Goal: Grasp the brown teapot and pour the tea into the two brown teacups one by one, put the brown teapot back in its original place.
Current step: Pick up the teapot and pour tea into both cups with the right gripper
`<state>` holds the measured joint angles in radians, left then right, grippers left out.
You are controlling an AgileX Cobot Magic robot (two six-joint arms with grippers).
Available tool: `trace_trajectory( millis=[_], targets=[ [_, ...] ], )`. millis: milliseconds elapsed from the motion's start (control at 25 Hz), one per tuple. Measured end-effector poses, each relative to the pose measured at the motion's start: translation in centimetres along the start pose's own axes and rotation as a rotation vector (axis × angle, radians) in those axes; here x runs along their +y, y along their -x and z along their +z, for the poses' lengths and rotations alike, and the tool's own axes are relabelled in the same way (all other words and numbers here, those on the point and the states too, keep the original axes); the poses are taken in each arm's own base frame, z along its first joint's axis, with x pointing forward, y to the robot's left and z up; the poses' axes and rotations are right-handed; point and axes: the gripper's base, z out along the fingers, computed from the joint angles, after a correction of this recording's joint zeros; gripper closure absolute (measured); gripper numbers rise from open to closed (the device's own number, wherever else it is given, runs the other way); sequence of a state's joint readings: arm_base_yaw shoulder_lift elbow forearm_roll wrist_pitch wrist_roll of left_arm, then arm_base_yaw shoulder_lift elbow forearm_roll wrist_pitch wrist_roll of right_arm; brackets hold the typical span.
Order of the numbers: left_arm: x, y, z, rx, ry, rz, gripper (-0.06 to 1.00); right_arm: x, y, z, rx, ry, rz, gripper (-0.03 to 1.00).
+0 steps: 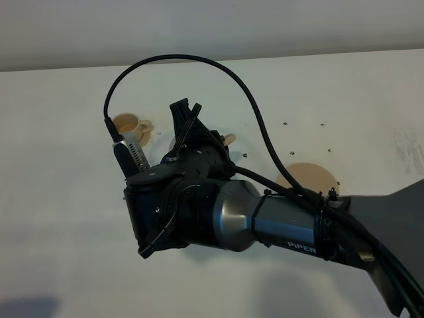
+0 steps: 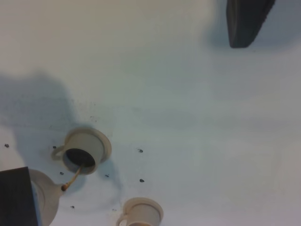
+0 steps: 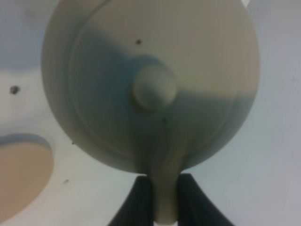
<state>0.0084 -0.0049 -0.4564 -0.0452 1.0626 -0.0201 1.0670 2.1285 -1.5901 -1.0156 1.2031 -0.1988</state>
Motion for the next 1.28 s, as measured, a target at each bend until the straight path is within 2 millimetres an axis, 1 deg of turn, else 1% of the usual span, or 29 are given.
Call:
trace_trajectory(
  millis=[480,600,680,880,1000,1160,1280],
  targets=[
    [0.0,0.0,0.0,0.0,0.0,0.0,0.4,0.6,0.0,0.4,-0.017,0.093,0.154,0.86],
    [0.0,0.0,0.0,0.0,0.0,0.0,0.4,0.4,-0.5,0.7,-0.014,0.13,0.23,0.86],
    [0.0,0.0,0.0,0.0,0.0,0.0,0.4,0.0,-1.1,0.6,-0.008,0.146,0.293,0.86],
    [0.0,0.0,0.0,0.0,0.0,0.0,0.4,-1.6,-3.7,-1.1,-0.032,0.236,0.5,0.86],
    [0.0,0.0,0.0,0.0,0.0,0.0,0.4,-2.2,-5.0,-2.3,-0.062,0.321,0.597,0.86],
    [0.0,0.0,0.0,0.0,0.0,0.0,0.4,-2.4,-6.0,-3.5,-0.1,0.431,0.68,0.86],
    [0.0,0.0,0.0,0.0,0.0,0.0,0.4,-2.1,-5.8,-4.0,-0.126,0.517,0.713,0.86]
  ],
)
